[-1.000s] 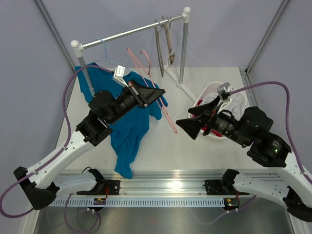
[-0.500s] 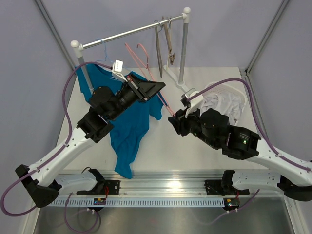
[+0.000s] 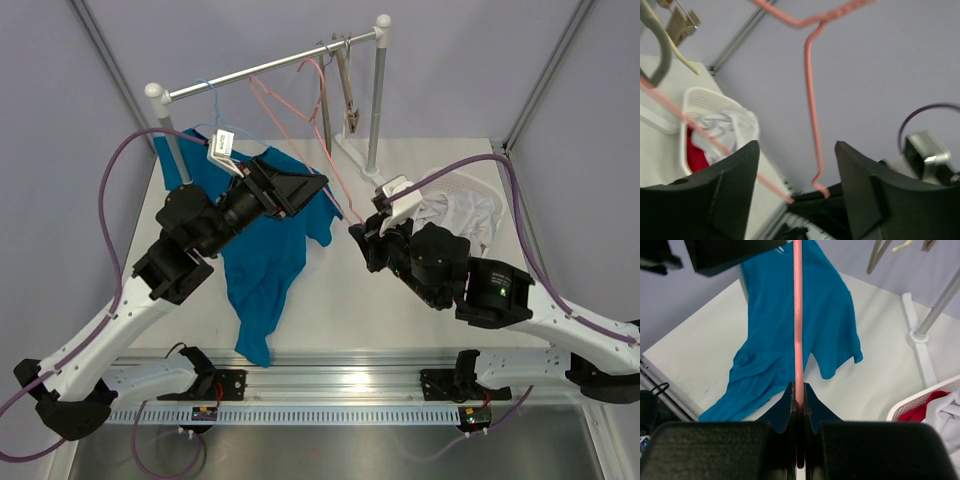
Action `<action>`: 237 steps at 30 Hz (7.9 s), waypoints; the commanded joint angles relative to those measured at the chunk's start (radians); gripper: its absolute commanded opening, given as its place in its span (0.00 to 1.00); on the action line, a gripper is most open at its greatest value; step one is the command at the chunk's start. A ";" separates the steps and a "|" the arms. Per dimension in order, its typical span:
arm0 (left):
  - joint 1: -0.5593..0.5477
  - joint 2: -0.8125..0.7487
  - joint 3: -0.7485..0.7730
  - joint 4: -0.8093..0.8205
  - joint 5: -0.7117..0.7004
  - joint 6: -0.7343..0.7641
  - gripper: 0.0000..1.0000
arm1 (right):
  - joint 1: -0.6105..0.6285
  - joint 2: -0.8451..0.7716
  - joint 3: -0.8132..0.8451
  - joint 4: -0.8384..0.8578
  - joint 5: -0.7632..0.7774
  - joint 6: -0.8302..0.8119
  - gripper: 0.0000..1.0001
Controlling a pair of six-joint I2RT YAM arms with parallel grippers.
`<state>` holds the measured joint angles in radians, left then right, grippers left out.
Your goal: Remove the t-shirt from the hanger
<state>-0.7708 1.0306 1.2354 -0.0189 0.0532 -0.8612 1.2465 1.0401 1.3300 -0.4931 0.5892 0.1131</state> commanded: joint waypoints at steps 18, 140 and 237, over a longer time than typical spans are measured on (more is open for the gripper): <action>0.004 -0.745 -0.263 -0.598 -0.117 0.373 0.99 | -0.030 0.176 0.152 -0.160 0.192 0.057 0.00; 0.133 -0.506 -0.257 -0.271 -0.193 0.262 0.99 | -0.311 0.557 0.232 0.683 -0.373 -0.081 0.00; 0.133 -0.383 -0.163 -0.048 0.340 -0.156 0.00 | 0.212 0.037 -0.457 0.451 -0.156 0.013 0.75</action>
<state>-0.6422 0.6788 1.0695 -0.0898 0.2630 -1.0313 1.4593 1.1709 0.7937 0.0460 0.6060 0.2321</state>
